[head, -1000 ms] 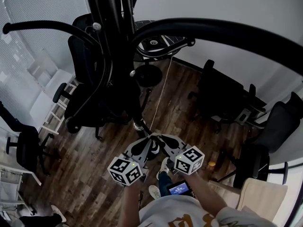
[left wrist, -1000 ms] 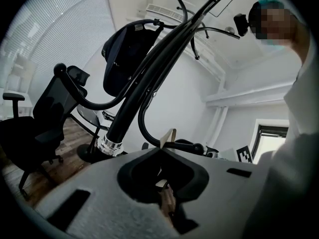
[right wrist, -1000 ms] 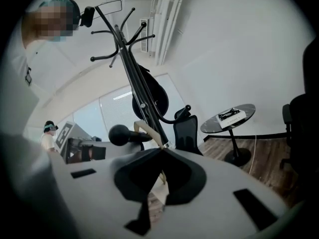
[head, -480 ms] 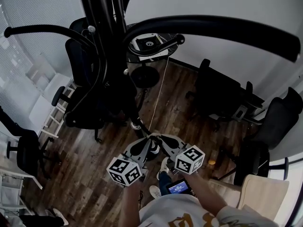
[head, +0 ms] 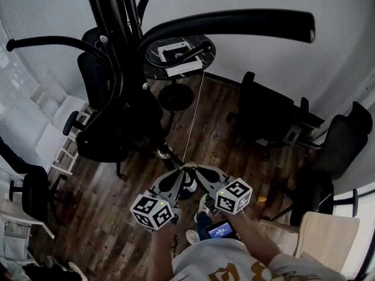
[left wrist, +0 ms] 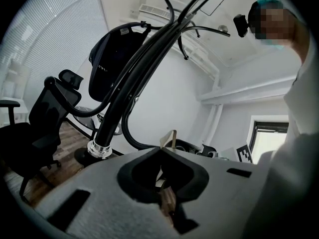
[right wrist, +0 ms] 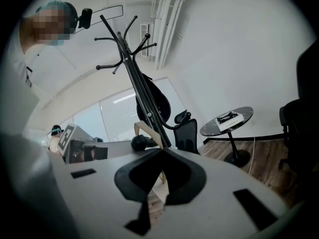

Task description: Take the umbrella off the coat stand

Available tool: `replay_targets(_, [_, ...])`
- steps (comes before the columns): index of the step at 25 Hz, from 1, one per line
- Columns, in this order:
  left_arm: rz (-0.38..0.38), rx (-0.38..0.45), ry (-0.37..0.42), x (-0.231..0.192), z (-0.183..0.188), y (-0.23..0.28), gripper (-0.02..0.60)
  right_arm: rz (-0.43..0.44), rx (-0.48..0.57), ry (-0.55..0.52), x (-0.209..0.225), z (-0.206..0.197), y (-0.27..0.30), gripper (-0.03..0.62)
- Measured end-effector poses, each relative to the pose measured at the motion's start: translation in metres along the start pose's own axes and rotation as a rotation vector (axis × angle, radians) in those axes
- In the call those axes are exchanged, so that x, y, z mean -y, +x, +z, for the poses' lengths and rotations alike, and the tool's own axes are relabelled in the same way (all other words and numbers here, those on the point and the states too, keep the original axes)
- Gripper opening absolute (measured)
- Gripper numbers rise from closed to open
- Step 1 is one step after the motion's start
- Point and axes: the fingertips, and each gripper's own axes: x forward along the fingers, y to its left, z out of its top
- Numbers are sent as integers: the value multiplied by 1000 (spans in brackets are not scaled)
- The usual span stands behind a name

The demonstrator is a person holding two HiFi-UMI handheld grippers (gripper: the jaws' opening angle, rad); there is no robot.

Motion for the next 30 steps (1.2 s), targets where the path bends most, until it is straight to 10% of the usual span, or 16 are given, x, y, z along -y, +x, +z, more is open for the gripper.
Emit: replay_targets(30, [-11, 11, 33, 32, 0, -26, 23, -24, -19, -98, -35, 0, -31, 12])
